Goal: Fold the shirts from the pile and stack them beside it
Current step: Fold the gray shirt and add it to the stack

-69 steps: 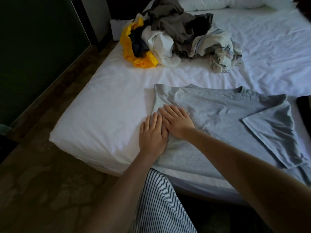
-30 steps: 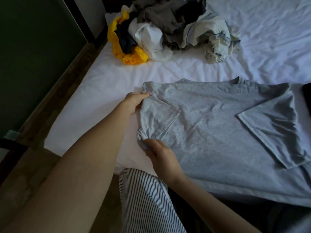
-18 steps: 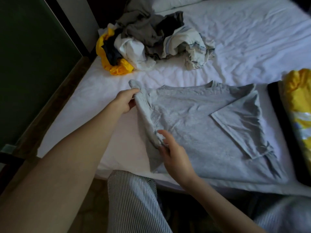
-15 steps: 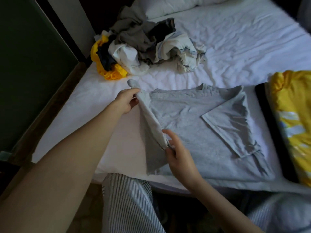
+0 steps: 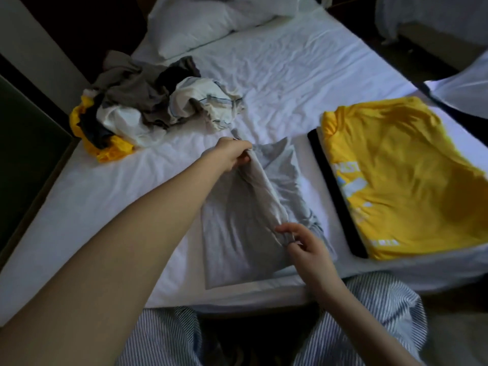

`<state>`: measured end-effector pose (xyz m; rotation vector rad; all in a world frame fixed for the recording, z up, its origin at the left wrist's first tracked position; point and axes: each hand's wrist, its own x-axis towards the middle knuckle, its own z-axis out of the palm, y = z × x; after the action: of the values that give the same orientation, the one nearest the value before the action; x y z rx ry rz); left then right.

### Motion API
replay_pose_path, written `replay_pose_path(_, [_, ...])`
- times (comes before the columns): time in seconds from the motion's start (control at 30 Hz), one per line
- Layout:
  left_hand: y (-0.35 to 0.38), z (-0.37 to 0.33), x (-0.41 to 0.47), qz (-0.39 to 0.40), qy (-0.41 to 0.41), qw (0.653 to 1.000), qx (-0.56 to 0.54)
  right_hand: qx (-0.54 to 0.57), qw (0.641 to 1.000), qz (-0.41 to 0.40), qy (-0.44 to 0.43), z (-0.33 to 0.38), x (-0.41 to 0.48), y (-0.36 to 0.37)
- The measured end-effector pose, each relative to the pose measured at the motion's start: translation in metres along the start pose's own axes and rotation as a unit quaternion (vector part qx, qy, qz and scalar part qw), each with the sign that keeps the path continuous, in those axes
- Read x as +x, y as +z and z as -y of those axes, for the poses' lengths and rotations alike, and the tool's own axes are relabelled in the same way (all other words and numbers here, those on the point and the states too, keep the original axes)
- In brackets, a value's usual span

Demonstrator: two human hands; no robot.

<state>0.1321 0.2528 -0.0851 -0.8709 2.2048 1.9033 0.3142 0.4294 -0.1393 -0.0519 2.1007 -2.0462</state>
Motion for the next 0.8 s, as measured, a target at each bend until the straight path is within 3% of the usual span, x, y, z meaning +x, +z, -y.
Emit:
replay_pose_path(0.17, [0.051, 0.004, 0.001, -0.006, -0.010, 1.000, 0.028, 0.025, 0.997, -0.020, 0.064, -0.023, 0.004, -0.027])
replay_pose_path(0.33, [0.065, 0.005, 0.002, 0.004, -0.009, 1.000, 0.028, 0.062, 0.995, -0.045, 0.068, -0.029, 0.000, -0.032])
replay_pose_path(0.43, [0.063, 0.005, -0.007, 0.160, -0.077, 0.983, -0.050, 0.048, 0.992, -0.103, 0.050, -0.023, 0.000, -0.037])
replay_pose_path(0.5, [0.058, 0.010, -0.011, 0.252, -0.088, 0.964, -0.011, 0.012, 0.990, -0.135, 0.042, -0.025, -0.002, -0.040])
replay_pose_path(0.53, [0.056, 0.012, -0.013, 0.258, -0.075, 0.963, 0.004, -0.023, 0.988, -0.154, 0.025, -0.026, -0.004, -0.041])
replay_pose_path(0.63, [0.047, 0.022, -0.014, 0.181, 0.018, 0.983, 0.008, -0.226, 0.950, -0.172, -0.131, -0.017, -0.002, -0.038])
replay_pose_path(0.73, [0.033, 0.042, -0.008, 0.093, 0.135, 0.983, 0.078, -0.354, 0.892, -0.107, -0.261, 0.010, 0.020, -0.015])
replay_pose_path(0.8, [0.018, 0.055, -0.013, 0.056, 0.205, 0.966, 0.148, -0.414, 0.860, -0.060, -0.292, 0.022, 0.042, 0.010])
